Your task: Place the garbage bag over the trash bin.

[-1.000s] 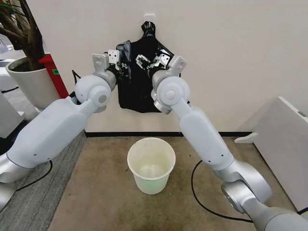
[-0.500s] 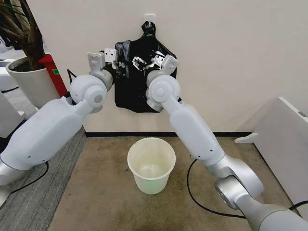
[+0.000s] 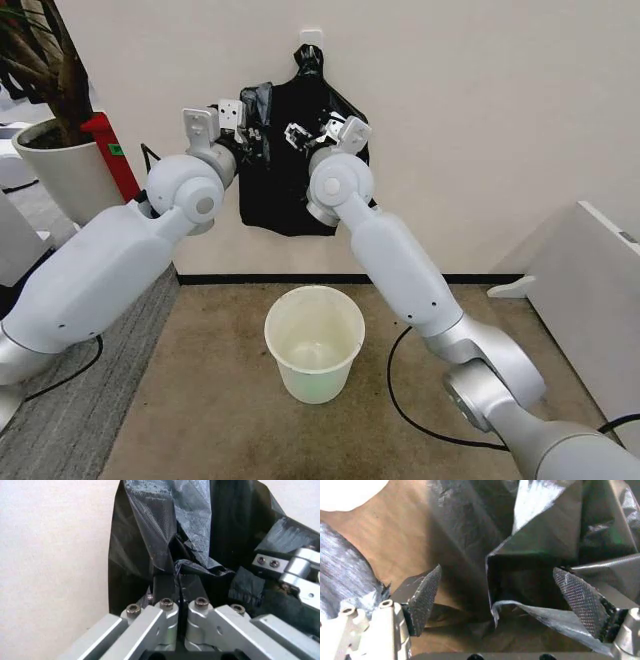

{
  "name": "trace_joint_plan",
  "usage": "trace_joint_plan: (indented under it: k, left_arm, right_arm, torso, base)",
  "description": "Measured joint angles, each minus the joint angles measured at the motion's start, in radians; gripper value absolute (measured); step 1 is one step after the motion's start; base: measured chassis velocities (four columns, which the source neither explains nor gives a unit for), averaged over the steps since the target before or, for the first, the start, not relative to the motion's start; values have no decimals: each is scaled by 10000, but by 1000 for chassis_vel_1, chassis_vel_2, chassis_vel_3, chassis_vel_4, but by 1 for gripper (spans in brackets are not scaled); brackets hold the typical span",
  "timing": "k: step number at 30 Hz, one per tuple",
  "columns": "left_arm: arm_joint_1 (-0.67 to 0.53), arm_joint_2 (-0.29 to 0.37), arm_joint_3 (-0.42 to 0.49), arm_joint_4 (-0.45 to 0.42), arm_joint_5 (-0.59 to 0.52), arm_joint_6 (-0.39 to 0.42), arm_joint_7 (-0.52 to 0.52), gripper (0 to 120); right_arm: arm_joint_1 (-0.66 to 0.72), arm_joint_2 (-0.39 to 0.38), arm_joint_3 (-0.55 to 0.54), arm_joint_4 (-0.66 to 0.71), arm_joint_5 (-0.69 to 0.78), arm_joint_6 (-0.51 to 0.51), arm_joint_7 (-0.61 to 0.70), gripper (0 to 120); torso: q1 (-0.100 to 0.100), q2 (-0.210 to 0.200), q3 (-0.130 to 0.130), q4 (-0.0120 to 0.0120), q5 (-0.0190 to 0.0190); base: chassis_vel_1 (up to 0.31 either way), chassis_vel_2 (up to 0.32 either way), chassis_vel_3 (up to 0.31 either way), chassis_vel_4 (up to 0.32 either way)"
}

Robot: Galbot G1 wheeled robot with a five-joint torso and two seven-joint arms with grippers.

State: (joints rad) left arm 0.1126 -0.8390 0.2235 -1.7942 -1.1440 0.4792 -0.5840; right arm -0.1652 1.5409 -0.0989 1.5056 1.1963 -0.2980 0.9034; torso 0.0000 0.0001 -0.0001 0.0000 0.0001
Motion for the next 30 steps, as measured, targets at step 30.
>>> trace_joint_plan:
  k: [30]
  left_arm:
    - [40, -48, -49, -56, 49, -35, 13, 0]
  right_arm:
    - [454, 642, -133, -914, -396, -430, 610, 80]
  torso:
    - [0, -2, 1, 0, -1]
  base:
    - [0, 0, 0, 0]
